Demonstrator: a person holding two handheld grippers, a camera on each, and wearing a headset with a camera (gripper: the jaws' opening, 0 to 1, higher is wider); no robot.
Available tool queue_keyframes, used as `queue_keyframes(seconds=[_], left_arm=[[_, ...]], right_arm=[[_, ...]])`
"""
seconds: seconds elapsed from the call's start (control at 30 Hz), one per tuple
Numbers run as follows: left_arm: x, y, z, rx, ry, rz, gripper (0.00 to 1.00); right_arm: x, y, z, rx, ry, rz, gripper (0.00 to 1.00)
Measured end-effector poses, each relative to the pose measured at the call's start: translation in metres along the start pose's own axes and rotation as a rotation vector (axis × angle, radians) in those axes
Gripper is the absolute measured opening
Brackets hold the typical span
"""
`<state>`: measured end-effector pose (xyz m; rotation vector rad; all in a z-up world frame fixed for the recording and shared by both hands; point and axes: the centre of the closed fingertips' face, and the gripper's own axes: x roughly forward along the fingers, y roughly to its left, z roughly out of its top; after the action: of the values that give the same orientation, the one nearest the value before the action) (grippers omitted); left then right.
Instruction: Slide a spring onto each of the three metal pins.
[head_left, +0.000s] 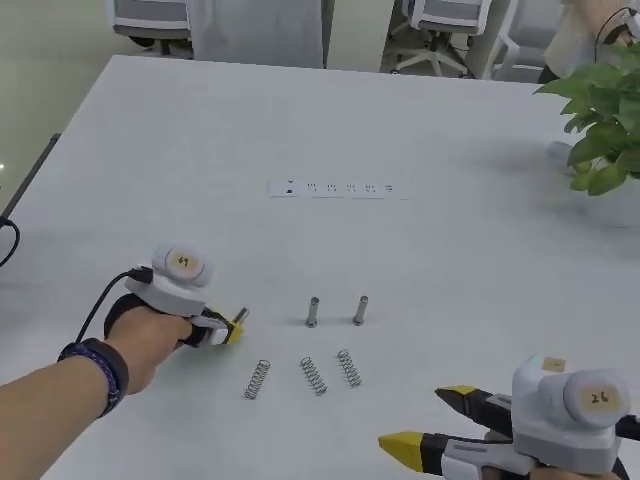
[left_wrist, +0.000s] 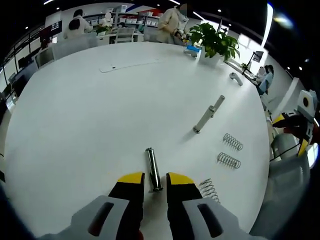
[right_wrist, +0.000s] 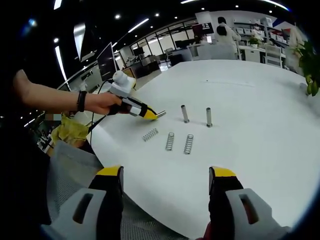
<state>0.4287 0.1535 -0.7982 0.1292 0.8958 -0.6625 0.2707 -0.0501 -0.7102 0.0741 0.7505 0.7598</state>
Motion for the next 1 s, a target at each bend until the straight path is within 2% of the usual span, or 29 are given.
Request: queue_keyframes(seconds=[0.07,0.1,0.23,0.43,0.67,1.0], left_arm=[[0.0015,0.0031,-0.0031,0.000,0.014,0.005,0.08],[0.0031,0.0034,-0.0005,0.003,0.002,0.005,0.05],[0.0058,0.0033,0.0000,0.022,0.013,0.010,0.02],[0.0085,0.0025,-0.0015,0.142,0.067,0.026,0.01],[0.0096,0.0028,-0.0027,0.207,0.095,0.032,0.00],[0.0054,0.0015,-0.0087,0.176,0.101,0.038,0.00]], right_arm=[[-0.0005,-0.0004,0.0004,0.001,-0.002,-0.002,0.68],[-0.0008,-0.0006,0.0005,0.001,-0.002,-0.002,0.68],[-0.0015,-0.0011,0.0006,0.000,-0.002,-0.003,0.68],[-0.0006,-0.0004,0.0011,0.001,-0.003,0.000,0.68],[0.0029,0.0022,0.0034,-0.004,-0.004,0.008,0.68],[0.0066,0.0061,0.0042,-0.008,-0.001,0.019,0.66]])
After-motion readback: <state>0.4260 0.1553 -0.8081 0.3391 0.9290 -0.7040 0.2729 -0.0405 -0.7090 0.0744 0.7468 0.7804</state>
